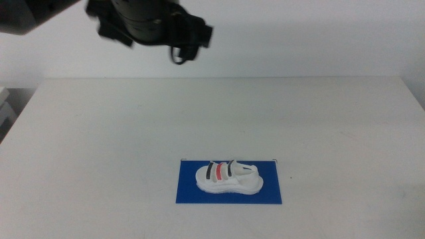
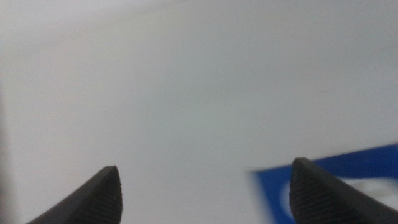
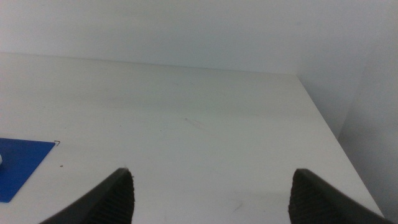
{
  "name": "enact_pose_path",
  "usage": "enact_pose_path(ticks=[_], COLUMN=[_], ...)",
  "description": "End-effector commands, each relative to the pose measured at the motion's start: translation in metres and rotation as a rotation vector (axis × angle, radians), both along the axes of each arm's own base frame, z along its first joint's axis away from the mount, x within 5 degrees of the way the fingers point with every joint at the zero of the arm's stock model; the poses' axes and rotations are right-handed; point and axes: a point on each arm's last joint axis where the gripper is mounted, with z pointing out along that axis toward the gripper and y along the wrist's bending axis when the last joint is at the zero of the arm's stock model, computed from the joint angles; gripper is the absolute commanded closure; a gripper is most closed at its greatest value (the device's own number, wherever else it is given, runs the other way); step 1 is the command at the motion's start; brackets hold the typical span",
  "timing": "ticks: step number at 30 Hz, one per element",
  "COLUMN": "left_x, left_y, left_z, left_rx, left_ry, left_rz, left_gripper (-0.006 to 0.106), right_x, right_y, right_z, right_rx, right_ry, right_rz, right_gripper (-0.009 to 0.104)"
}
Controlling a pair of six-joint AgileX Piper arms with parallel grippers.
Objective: Use one arm to grab the shoe from the table and place it on the mat.
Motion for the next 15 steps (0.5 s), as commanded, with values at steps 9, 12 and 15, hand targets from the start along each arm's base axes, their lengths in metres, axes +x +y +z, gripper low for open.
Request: enact_pose_path(ticks=[9,12,15], left_x=[-0.018,-0.034,-0.054], left_y=[0.06,0.081,0.105], left_z=[0.049,0.052,0.051], left_rx=[0.113,-0.034,-0.135], left_ry=[-0.277,-0.394,-0.514], left_rz=[-0.157,-0.184,-0.172], left_gripper=[0.009,0.009,0.009], right_x=[-0.001,-0.001,-0.001], right_y=[0.0,0.0,0.0], right_z=[0.007,0.007,0.007], right_rx=[-0.018,-0.018,-0.018], right_ry=[-0.097,-0.097,-0.097], right_rz=[-0.005,-0.005,-0.005], right_gripper=[0.031,0.031,0.031])
